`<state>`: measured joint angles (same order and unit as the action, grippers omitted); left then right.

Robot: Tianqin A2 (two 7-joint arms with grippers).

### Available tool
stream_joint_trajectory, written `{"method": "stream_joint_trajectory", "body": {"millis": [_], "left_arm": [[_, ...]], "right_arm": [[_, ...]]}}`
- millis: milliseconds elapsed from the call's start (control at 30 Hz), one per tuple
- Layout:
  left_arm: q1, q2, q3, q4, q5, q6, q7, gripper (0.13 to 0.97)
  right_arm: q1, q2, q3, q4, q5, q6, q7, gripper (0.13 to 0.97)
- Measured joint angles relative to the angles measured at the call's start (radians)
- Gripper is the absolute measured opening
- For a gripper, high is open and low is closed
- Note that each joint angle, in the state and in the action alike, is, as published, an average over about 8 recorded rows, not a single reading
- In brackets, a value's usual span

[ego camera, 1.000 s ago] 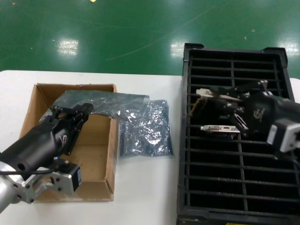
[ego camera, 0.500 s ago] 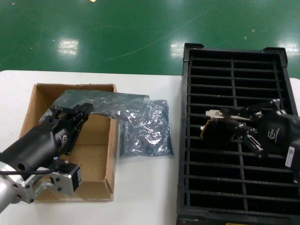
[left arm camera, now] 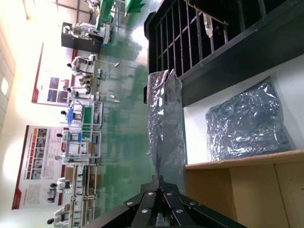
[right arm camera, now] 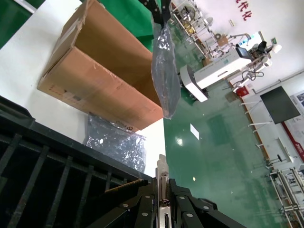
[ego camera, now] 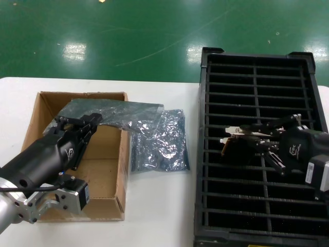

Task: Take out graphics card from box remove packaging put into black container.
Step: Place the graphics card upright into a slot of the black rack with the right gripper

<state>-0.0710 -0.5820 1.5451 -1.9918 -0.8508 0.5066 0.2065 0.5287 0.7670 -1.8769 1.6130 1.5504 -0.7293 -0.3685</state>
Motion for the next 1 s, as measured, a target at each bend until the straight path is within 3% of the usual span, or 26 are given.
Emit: {"method": "stream_joint_trajectory", "body": {"millis": [1000], "left_arm": [[0.0,0.0,0.0,0.0,0.0,0.0,0.0,0.139]], "right_arm": [[0.014,-0.029,-0.03,-0.052,-0.008,-0.002,-0.037,0.174]]}}
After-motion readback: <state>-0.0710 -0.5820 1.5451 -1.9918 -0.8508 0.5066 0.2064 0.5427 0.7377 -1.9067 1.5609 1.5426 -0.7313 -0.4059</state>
